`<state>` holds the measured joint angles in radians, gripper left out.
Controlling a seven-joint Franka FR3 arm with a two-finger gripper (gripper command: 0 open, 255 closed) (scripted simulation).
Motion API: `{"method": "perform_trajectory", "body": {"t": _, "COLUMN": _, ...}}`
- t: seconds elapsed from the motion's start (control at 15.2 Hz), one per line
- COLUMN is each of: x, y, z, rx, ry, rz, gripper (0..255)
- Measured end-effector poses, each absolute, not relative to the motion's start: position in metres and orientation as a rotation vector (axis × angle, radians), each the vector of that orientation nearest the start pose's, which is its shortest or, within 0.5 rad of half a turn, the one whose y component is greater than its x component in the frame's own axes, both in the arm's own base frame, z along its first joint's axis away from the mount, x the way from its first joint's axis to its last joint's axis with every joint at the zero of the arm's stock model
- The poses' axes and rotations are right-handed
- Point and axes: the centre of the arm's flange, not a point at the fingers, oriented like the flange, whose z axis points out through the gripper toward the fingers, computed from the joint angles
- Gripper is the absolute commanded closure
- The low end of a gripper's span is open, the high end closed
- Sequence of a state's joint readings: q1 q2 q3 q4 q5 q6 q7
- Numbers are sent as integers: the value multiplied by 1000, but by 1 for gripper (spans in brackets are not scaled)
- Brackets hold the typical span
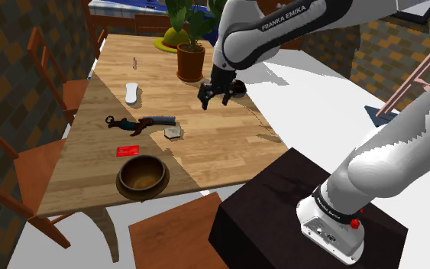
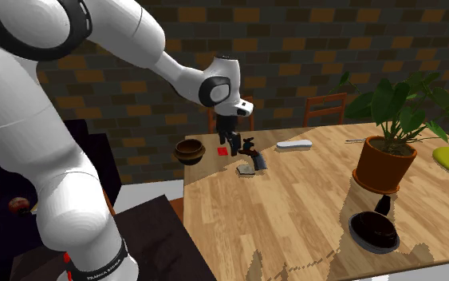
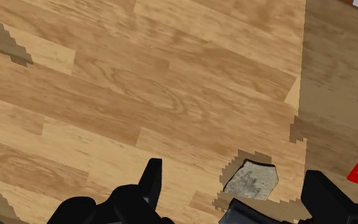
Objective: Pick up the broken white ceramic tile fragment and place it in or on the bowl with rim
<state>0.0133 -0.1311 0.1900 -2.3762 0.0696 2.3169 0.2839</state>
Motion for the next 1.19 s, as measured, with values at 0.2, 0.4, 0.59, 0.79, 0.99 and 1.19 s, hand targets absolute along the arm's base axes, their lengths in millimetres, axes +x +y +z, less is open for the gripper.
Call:
{"method": "perform_trajectory", "body": {"t": 0.2, "x": 499, "y": 114, "z": 351, "rx": -3079, "ry": 218, "rz": -88, "gripper": 0}}
{"method": "perform_trajectory", "body": {"t": 0.4, "x": 524, "y": 127, "z": 321, "rx": -3069, "ry": 238, "rz": -81, "gripper": 0}}
{"method": "perform_trajectory", "body": {"t": 0.59, "x": 544, "y": 143, "z": 289, "rx": -3057, "ry": 260, "rz": -73, "gripper": 0}}
{"method": "perform_trajectory", "body": {"t": 0.79, "x": 569, "y": 154, "z": 262, "rx": -3046, "ry": 282, "rz": -65, "gripper": 0}}
{"method": "perform_trajectory", "body": {"t": 0.99, "x": 590, "y": 163, "z": 227, "rx": -3035, "ry": 303, "rz": -58, "gripper": 0}}
{"method": "perform_trajectory", "body": {"t": 1.19, "x": 607, "y": 173, "z": 204, "rx": -3028, "ry": 318, "rz": -52, "gripper": 0}}
